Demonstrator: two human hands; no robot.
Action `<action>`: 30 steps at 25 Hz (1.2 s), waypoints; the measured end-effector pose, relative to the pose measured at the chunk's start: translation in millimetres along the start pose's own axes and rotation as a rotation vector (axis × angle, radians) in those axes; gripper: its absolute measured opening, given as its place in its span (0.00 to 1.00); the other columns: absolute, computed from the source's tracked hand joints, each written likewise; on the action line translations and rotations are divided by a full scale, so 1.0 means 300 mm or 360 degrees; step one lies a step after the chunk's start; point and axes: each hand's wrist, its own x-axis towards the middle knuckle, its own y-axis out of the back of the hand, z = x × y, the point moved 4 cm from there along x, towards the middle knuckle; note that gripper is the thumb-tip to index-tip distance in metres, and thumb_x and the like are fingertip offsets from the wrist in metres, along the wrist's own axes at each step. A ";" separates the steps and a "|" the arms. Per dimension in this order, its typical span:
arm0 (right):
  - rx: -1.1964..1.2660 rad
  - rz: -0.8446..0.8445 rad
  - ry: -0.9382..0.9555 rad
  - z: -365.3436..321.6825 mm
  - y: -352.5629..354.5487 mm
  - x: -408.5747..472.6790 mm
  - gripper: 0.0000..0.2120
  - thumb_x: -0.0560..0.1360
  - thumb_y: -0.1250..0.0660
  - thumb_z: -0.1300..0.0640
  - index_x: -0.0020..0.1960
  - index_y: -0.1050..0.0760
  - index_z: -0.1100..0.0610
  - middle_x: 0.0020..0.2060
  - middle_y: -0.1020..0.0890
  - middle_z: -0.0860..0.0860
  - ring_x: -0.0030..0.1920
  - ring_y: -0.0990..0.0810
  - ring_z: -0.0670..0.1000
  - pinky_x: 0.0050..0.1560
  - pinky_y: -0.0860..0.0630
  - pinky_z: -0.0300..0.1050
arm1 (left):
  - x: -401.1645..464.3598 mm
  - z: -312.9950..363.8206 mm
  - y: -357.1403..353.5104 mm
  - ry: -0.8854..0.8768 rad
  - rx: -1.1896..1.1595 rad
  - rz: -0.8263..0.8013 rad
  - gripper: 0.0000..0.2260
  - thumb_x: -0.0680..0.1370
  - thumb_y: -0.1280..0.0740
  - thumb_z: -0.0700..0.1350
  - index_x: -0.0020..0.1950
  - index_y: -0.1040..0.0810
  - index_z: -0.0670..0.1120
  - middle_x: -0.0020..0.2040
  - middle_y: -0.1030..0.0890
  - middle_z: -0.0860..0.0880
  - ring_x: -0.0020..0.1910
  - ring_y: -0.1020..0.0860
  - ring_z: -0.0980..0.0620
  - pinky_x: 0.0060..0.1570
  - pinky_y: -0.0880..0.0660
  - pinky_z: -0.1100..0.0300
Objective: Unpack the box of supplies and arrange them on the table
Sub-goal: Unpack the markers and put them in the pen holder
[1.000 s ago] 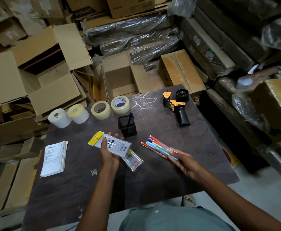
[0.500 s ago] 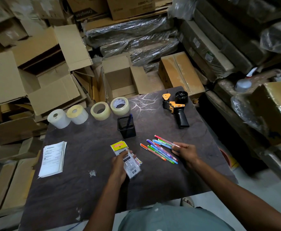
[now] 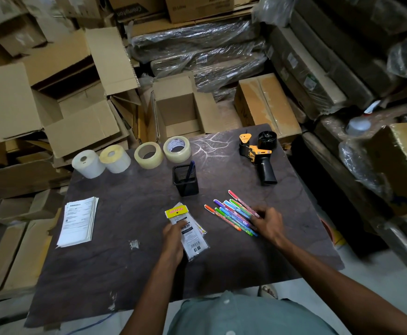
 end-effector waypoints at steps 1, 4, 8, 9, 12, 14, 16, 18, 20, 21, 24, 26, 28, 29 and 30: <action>-0.0019 0.0011 -0.0004 0.004 0.002 0.003 0.10 0.72 0.30 0.61 0.51 0.15 0.51 0.38 0.14 0.45 0.39 0.18 0.43 0.41 0.25 0.34 | 0.002 -0.001 0.004 0.0003 -0.0001 0.0005 0.08 0.77 0.34 0.35 0.56 0.22 0.38 0.43 0.17 0.39 0.39 0.18 0.42 0.39 0.20 0.50; -0.0016 0.0018 -0.0021 0.009 0.004 0.012 0.10 0.72 0.31 0.61 0.48 0.15 0.50 0.39 0.14 0.46 0.42 0.16 0.46 0.47 0.21 0.44 | 0.004 -0.003 0.014 -0.0020 -0.0017 -0.0003 0.08 0.77 0.34 0.35 0.56 0.22 0.38 0.44 0.17 0.39 0.39 0.18 0.42 0.39 0.20 0.50; -0.0064 0.0041 0.0094 -0.016 -0.003 0.015 0.08 0.74 0.32 0.57 0.50 0.16 0.51 0.40 0.15 0.46 0.41 0.18 0.46 0.48 0.20 0.47 | 0.014 -0.007 0.038 -0.0103 -0.0006 0.0005 0.10 0.77 0.33 0.35 0.57 0.22 0.37 0.50 0.17 0.37 0.43 0.17 0.40 0.48 0.20 0.44; -0.0086 0.0059 0.0113 -0.026 -0.006 0.014 0.07 0.74 0.32 0.56 0.50 0.17 0.51 0.40 0.15 0.46 0.41 0.18 0.46 0.48 0.21 0.46 | 0.018 -0.010 0.046 -0.0118 0.0004 0.0009 0.11 0.76 0.32 0.35 0.58 0.22 0.36 0.52 0.17 0.36 0.45 0.17 0.40 0.50 0.20 0.43; -0.0209 0.0093 0.0184 -0.061 -0.030 0.016 0.08 0.74 0.32 0.53 0.51 0.18 0.51 0.42 0.16 0.47 0.45 0.20 0.48 0.49 0.26 0.46 | 0.021 -0.009 0.066 -0.0138 -0.0027 0.0002 0.11 0.76 0.32 0.34 0.58 0.22 0.37 0.52 0.17 0.36 0.45 0.17 0.41 0.51 0.20 0.44; -0.0253 0.0078 0.0256 -0.087 -0.058 0.012 0.10 0.74 0.32 0.52 0.54 0.19 0.49 0.48 0.17 0.48 0.51 0.21 0.51 0.55 0.27 0.51 | 0.016 -0.001 0.072 -0.0148 -0.0066 -0.0016 0.10 0.76 0.33 0.33 0.57 0.22 0.38 0.49 0.17 0.38 0.42 0.16 0.43 0.45 0.19 0.48; -0.0214 0.0062 0.0374 -0.134 -0.092 -0.005 0.10 0.74 0.31 0.54 0.55 0.19 0.49 0.51 0.17 0.49 0.53 0.22 0.52 0.57 0.27 0.52 | 0.019 0.003 0.080 -0.0154 -0.0093 -0.0021 0.09 0.77 0.34 0.32 0.56 0.22 0.39 0.47 0.16 0.40 0.39 0.16 0.46 0.40 0.19 0.52; -0.0078 0.0059 0.0516 -0.197 -0.130 -0.032 0.08 0.74 0.31 0.55 0.52 0.18 0.50 0.49 0.16 0.49 0.51 0.21 0.51 0.55 0.26 0.49 | 0.023 0.008 0.090 -0.0143 -0.0106 -0.0001 0.09 0.77 0.34 0.33 0.56 0.22 0.39 0.47 0.16 0.40 0.38 0.16 0.48 0.39 0.19 0.53; 0.0031 -0.0036 0.0645 -0.270 -0.173 -0.064 0.06 0.76 0.33 0.57 0.50 0.18 0.52 0.43 0.16 0.47 0.44 0.21 0.46 0.49 0.26 0.45 | 0.034 0.014 0.098 -0.0139 -0.0103 0.0006 0.10 0.76 0.33 0.33 0.57 0.22 0.39 0.49 0.16 0.39 0.40 0.16 0.46 0.45 0.19 0.49; 0.0050 -0.0126 0.0681 -0.302 -0.197 -0.082 0.06 0.76 0.34 0.58 0.50 0.18 0.52 0.40 0.17 0.46 0.39 0.22 0.42 0.45 0.27 0.41 | 0.036 0.018 0.098 -0.0133 -0.0095 0.0000 0.10 0.76 0.33 0.34 0.57 0.22 0.39 0.50 0.17 0.38 0.41 0.16 0.45 0.48 0.20 0.46; 0.0054 -0.0378 0.0657 -0.356 -0.283 -0.106 0.08 0.77 0.34 0.57 0.53 0.18 0.54 0.41 0.16 0.45 0.39 0.21 0.40 0.43 0.26 0.34 | 0.047 0.023 0.096 -0.0112 -0.0059 0.0003 0.12 0.77 0.35 0.34 0.60 0.23 0.37 0.52 0.17 0.37 0.44 0.17 0.43 0.55 0.23 0.40; 0.0036 -0.0434 0.0604 -0.381 -0.325 -0.112 0.07 0.76 0.34 0.57 0.52 0.19 0.54 0.44 0.15 0.48 0.44 0.18 0.46 0.48 0.23 0.43 | 0.052 0.025 0.092 -0.0100 -0.0034 0.0025 0.12 0.77 0.37 0.33 0.60 0.24 0.36 0.54 0.18 0.35 0.46 0.18 0.41 0.57 0.23 0.38; -0.0060 -0.0504 0.0588 -0.396 -0.354 -0.111 0.02 0.74 0.32 0.57 0.47 0.23 0.53 0.44 0.18 0.51 0.45 0.20 0.53 0.49 0.23 0.49 | 0.058 0.023 0.089 -0.0085 0.0000 0.0033 0.13 0.77 0.40 0.32 0.60 0.24 0.34 0.55 0.19 0.34 0.47 0.19 0.39 0.57 0.23 0.39; -0.0112 -0.0539 0.0594 -0.405 -0.359 -0.115 0.03 0.74 0.32 0.57 0.44 0.26 0.51 0.43 0.19 0.51 0.45 0.21 0.54 0.48 0.24 0.49 | 0.057 0.024 0.090 -0.0083 0.0028 0.0026 0.13 0.77 0.40 0.31 0.60 0.24 0.34 0.54 0.19 0.34 0.47 0.19 0.39 0.55 0.22 0.41; -0.0141 -0.0567 0.0601 -0.404 -0.365 -0.116 0.05 0.74 0.33 0.55 0.44 0.29 0.49 0.43 0.20 0.50 0.44 0.23 0.53 0.48 0.24 0.49 | 0.058 0.024 0.091 -0.0091 0.0059 0.0009 0.13 0.77 0.41 0.31 0.60 0.24 0.35 0.54 0.18 0.35 0.46 0.19 0.40 0.52 0.21 0.44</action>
